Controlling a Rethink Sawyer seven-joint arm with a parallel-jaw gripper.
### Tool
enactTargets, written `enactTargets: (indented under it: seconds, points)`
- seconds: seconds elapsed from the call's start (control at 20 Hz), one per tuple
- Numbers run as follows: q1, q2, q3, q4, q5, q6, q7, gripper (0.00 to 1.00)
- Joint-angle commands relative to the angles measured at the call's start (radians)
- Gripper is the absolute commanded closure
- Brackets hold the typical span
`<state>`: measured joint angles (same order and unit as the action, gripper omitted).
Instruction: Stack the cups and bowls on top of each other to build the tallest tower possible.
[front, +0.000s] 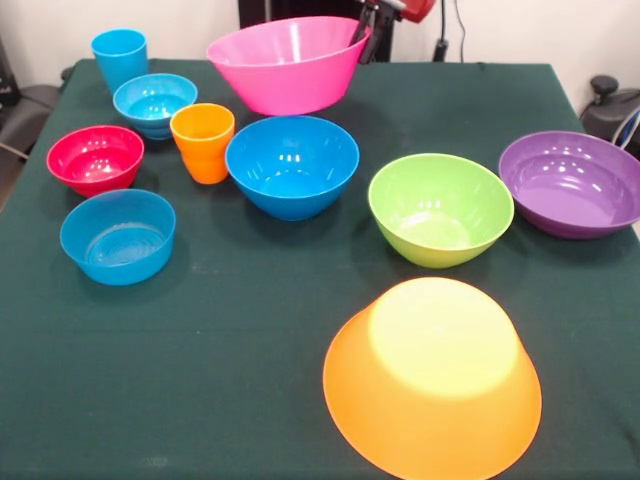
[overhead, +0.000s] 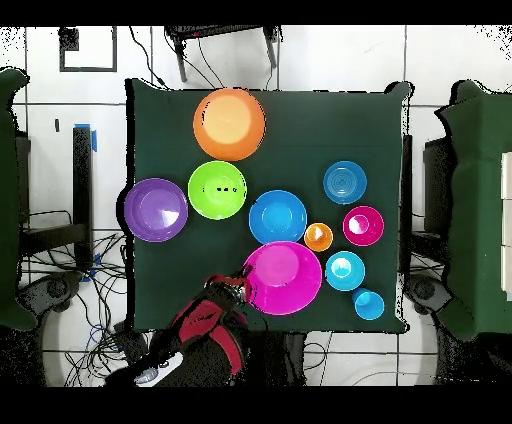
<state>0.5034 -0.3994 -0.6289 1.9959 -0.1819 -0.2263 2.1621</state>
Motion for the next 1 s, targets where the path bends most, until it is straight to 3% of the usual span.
enactTargets:
  seconds: [0.05, 0.25, 0.65, 1.0]
  points:
    - [0.005, -0.042, 0.033, -0.217, 0.012, 0.294, -0.034, 1.00]
    - [0.001, -0.059, 0.046, -0.261, -0.003, 0.404, -0.036, 1.00]
    - [0.021, -0.045, 0.052, -0.297, -0.017, 0.460, 0.011, 1.00]
    - [0.010, 0.001, 0.061, -0.434, -0.011, 0.619, -0.022, 1.00]
